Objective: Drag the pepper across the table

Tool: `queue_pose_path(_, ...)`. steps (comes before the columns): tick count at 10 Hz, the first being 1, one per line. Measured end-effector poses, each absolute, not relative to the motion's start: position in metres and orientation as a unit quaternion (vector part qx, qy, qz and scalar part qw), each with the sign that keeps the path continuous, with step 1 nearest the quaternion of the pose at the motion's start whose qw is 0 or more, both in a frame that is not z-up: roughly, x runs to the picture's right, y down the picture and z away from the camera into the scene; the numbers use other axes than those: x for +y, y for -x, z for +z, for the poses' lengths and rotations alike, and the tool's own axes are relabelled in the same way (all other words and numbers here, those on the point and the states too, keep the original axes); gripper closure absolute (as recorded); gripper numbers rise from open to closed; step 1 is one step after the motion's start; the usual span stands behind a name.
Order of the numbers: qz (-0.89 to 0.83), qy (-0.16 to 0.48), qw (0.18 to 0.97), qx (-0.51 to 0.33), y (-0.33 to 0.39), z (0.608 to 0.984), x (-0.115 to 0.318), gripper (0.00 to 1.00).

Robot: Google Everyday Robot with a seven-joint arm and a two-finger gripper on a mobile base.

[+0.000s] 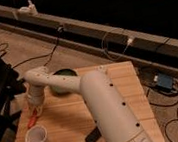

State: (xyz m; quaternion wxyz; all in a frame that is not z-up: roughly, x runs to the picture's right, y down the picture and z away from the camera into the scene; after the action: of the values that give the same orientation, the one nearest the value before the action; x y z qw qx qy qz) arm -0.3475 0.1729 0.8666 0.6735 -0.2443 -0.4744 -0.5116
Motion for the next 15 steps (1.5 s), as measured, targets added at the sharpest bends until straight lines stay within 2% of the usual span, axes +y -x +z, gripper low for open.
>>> queue_pose_path(1, -0.511, 0.246, 0.673, -0.476, 0.348, 0.868, 0.174, 0.99)
queue_pose_path(2, -0.512, 0.246, 0.673, -0.475, 0.347, 0.869, 0.172, 1.00)
queue_pose_path(7, -0.523, 0.233, 0.687, -0.448, 0.333, 0.865, 0.149, 1.00)
queue_pose_path(15, -0.494, 0.280, 0.703, -0.428, 0.285, 0.855, 0.174, 1.00)
